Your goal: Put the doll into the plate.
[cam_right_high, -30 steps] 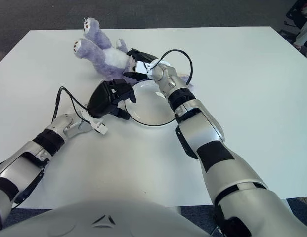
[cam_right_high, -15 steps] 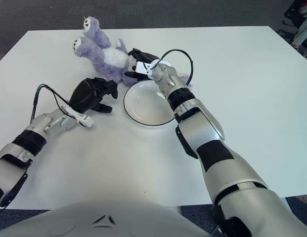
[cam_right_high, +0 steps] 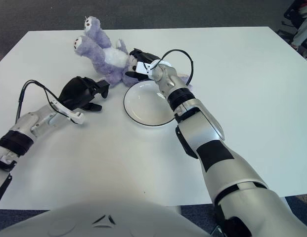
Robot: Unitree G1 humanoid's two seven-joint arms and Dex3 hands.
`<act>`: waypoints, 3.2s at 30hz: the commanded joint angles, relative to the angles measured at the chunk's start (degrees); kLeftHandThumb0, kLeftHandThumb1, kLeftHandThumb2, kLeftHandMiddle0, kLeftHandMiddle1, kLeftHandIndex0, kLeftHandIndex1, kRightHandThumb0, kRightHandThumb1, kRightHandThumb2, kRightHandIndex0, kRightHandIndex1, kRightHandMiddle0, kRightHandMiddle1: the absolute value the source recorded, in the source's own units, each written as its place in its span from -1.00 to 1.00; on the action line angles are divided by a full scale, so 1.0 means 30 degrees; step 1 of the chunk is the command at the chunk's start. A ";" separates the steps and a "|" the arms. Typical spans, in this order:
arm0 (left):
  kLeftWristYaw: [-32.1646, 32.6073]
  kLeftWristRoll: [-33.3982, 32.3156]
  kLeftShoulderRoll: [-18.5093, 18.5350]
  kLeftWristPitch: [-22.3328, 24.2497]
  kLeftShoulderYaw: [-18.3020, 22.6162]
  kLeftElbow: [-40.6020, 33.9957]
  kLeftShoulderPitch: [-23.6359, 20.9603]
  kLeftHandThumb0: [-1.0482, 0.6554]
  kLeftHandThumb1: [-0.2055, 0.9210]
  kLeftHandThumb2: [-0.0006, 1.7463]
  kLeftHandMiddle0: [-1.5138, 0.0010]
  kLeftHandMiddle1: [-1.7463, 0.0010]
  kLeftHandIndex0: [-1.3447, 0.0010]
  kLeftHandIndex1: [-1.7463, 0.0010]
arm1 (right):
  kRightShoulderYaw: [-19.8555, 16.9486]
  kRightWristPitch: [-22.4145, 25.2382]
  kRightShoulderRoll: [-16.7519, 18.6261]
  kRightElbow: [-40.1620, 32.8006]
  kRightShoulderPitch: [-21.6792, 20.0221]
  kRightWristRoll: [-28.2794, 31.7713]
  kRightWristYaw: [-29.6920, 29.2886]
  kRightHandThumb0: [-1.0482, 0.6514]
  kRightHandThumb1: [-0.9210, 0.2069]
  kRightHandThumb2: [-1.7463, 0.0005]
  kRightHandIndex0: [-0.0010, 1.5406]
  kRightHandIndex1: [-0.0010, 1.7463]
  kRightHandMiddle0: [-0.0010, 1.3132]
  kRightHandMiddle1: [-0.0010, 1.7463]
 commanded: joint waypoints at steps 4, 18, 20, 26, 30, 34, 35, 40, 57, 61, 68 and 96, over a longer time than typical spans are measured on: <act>-0.0810 0.0710 0.0962 0.1076 0.0118 0.0107 0.1430 -0.33 -0.06 0.49 -0.68 -1.00 0.10 -1.00 | 0.0280 0.0364 -0.0192 0.0299 0.0048 -0.0365 0.0278 -0.95 -1.00 0.15 -0.96 -0.99 -1.00 -0.46; -0.0267 0.0752 0.2048 0.2265 0.1357 -0.0635 0.1994 -0.34 -0.07 0.50 -0.62 -1.00 0.09 -1.00 | 0.1293 0.1057 -0.0570 0.0743 -0.0065 -0.1364 0.0176 -0.98 -1.00 0.14 -0.93 -0.97 -1.00 -0.33; -0.0206 0.0746 0.2063 0.2403 0.1461 -0.0589 0.2031 -0.34 -0.07 0.50 -0.62 -1.00 0.09 -1.00 | 0.1456 0.1258 -0.0584 0.0773 -0.0084 -0.1623 0.0000 -0.97 -1.00 0.13 -0.90 -0.96 -1.00 -0.28; 0.0228 0.0680 0.1922 0.2734 0.1592 0.0145 0.1935 -0.33 -0.06 0.49 -0.63 -1.00 0.10 -1.00 | 0.2102 0.2212 -0.0615 0.1018 -0.0148 -0.2638 -0.0997 -0.93 -1.00 0.15 -0.96 -0.46 -1.00 -0.04; 0.0505 0.0570 0.1761 0.2697 0.1589 0.0711 0.1798 -0.33 -0.05 0.49 -0.63 -1.00 0.10 -1.00 | 0.2458 0.2826 -0.0588 0.1079 -0.0152 -0.3157 -0.1650 -0.91 -1.00 0.20 -0.99 -0.09 -1.00 0.18; 0.0763 0.0571 0.1647 0.2792 0.1556 0.0978 0.1714 -0.33 -0.05 0.49 -0.63 -1.00 0.10 -1.00 | 0.2671 0.3232 -0.0594 0.0997 -0.0094 -0.3451 -0.2084 -0.81 -1.00 0.33 -1.00 0.32 -0.99 0.57; 0.0822 0.0585 0.1627 0.2842 0.1548 0.1013 0.1701 -0.33 -0.05 0.48 -0.63 -1.00 0.10 -1.00 | 0.2710 0.3329 -0.0595 0.0959 -0.0076 -0.3513 -0.2165 -0.79 -1.00 0.35 -1.00 0.38 -0.99 0.63; 0.1132 0.0684 0.1478 0.3152 0.1494 0.1176 0.1618 -0.33 -0.04 0.48 -0.63 -1.00 0.11 -1.00 | 0.2968 0.3793 -0.0723 0.0574 0.0158 -0.3902 -0.3090 -0.45 -0.70 0.15 -1.00 0.82 -0.69 0.91; 0.1833 0.0697 0.1159 0.3039 0.1268 0.1576 0.1323 -0.33 -0.03 0.47 -0.64 -1.00 0.12 -1.00 | 0.1778 0.2482 -0.0805 0.0540 0.1054 -0.2880 -0.6131 0.22 0.08 -0.43 -0.25 0.73 -0.16 1.00; 0.1885 0.0663 0.1027 0.2935 0.1178 0.1798 0.1186 -0.33 -0.03 0.47 -0.64 -1.00 0.12 -1.00 | 0.1230 0.2147 -0.0760 0.0510 0.1159 -0.2449 -0.6342 0.23 0.23 -0.58 -0.19 0.84 -0.13 1.00; 0.1936 0.0911 0.0595 0.3117 0.0798 0.2517 0.0568 -0.33 -0.02 0.46 -0.70 -1.00 0.12 -1.00 | 0.0519 0.1646 -0.0751 0.0723 0.1126 -0.1898 -0.6582 0.23 0.37 -0.69 -0.13 0.87 -0.06 1.00; 0.4247 0.0109 -0.3756 0.4566 -0.1240 1.0774 -0.2202 -0.30 0.12 0.35 -0.57 -1.00 0.21 -1.00 | -0.0776 -0.0010 -0.2183 0.1813 0.0472 -0.1274 -0.6751 0.23 0.56 -0.81 0.12 0.82 -0.08 1.00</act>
